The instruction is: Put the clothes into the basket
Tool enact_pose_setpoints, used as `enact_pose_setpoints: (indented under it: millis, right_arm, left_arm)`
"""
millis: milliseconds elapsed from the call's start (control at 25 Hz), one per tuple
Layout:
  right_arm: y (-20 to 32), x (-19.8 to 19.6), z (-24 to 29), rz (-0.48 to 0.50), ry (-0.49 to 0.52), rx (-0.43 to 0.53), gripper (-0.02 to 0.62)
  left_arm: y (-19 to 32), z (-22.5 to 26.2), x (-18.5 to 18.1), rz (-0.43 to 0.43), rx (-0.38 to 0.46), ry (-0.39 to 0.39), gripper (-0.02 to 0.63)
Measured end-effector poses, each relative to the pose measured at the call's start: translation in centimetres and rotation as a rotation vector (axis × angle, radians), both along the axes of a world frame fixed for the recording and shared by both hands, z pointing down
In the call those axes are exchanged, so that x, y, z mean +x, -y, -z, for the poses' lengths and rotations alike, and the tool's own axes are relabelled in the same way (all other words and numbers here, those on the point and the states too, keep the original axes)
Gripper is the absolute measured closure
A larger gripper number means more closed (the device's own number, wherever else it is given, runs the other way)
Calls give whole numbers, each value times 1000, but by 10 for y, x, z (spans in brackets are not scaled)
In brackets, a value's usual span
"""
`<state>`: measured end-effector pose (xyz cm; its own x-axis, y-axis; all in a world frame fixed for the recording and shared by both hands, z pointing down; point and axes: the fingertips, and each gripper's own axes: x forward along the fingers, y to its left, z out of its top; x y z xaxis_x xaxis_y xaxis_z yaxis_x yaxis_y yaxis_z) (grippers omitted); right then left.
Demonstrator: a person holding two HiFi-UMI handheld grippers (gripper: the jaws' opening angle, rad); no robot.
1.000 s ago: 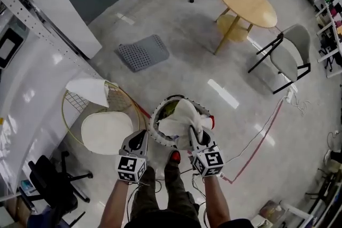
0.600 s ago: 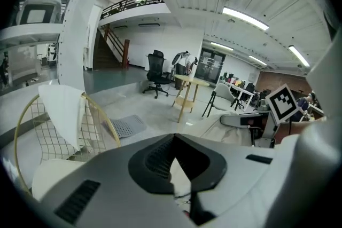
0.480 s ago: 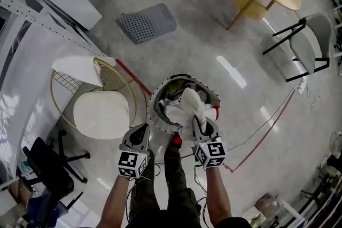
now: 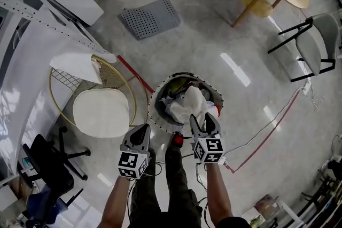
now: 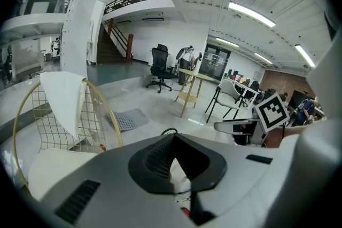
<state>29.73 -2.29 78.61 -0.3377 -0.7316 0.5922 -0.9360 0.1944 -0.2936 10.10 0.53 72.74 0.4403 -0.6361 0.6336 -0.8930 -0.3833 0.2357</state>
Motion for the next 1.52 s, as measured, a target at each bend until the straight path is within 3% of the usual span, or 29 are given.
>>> enact_pose_setpoints:
  millis: [40, 80, 600, 920, 1280, 1520]
  right_arm:
    - [2, 1, 1, -8, 4, 0, 331]
    - [3, 3, 3, -13, 4, 5, 314]
    - [6, -6, 42, 22, 25, 67, 304]
    - [1, -22, 115, 52, 7, 185, 464]
    - [-13, -40, 205, 54, 35, 306, 532]
    - [-27, -76, 256, 160, 85, 353, 554]
  left_arm:
    - [0, 2, 0, 3, 0, 1, 604]
    - [0, 4, 0, 5, 1, 2, 606]
    - [-2, 33, -5, 19, 47, -2, 604]
    - [-1, 88, -4, 19, 119, -19, 604]
    - [-11, 162, -14, 43, 214, -21, 605]
    - [-25, 207, -33, 89, 264, -13, 605]
